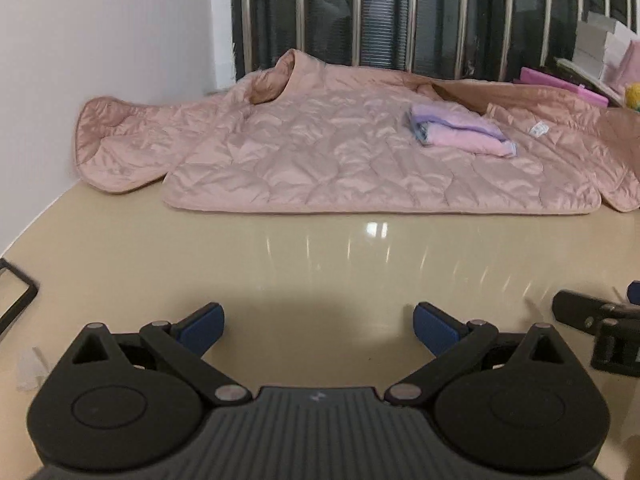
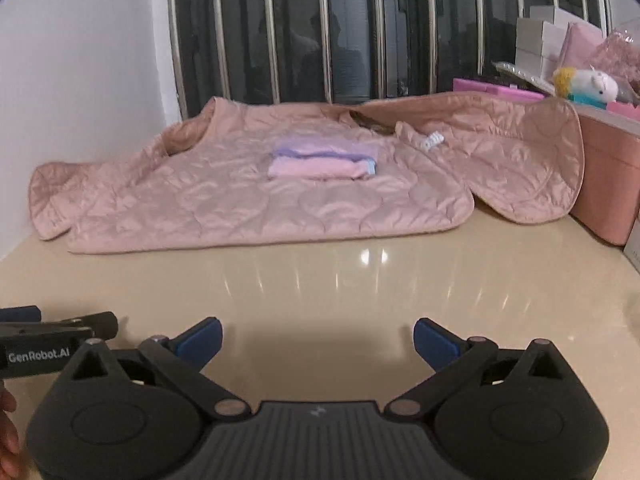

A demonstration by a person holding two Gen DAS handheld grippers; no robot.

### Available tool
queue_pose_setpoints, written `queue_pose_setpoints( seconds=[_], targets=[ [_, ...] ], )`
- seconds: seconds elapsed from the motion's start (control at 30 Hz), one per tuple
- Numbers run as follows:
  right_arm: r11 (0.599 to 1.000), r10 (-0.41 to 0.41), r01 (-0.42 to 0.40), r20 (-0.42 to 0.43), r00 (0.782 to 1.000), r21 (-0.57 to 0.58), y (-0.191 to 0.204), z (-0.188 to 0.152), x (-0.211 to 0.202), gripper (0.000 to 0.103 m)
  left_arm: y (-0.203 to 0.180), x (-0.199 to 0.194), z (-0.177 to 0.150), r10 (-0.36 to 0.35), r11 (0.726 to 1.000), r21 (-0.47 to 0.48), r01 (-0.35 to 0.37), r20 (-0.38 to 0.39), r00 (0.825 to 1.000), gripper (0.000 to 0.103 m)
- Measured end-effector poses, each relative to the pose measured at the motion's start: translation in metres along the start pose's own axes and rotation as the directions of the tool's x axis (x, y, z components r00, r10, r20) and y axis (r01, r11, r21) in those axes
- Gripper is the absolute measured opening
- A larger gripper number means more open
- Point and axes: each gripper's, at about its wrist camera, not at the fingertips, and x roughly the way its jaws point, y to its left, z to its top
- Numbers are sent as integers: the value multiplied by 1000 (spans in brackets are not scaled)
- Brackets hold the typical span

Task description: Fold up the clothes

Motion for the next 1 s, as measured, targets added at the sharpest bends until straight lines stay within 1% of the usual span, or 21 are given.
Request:
queue_pose_setpoints(
  seconds=[0.07, 0.17, 0.3, 0.37, 0.53, 0.7, 1.0],
  targets=[
    [1000, 10, -10, -20, 1000, 3, -1, -2, 5, 102, -3, 2, 1, -11, 1000, 16, 11, 3, 1000, 103],
    [1000, 17, -18, -30, 999, -11, -2, -1, 6, 103, -4, 6, 4, -20, 1000, 1, 20, -4, 1000, 103],
    [998, -26, 23, -47, 999, -61, 7, 1, 10, 103, -8, 7, 5, -16, 1000, 0, 16, -6, 1000, 102],
    [996, -39, 35, -43, 998, -78, 11, 2, 11, 103, -8, 6, 4, -27, 1000, 5, 27, -6, 1000, 102],
    [998, -32, 29, -39, 999, -55, 7, 2, 14, 103, -7, 2, 1, -39, 999, 12, 39, -4, 999, 102],
    [998, -30, 28, -40, 999, -51, 4, 3, 15, 103, -10, 1, 0, -27, 1000, 5, 27, -3, 1000, 102],
    [998, -28, 26, -40, 999, -51, 0, 3, 14, 103, -8, -8, -11, -61, 998, 28, 61, 30, 998, 102]
  ],
)
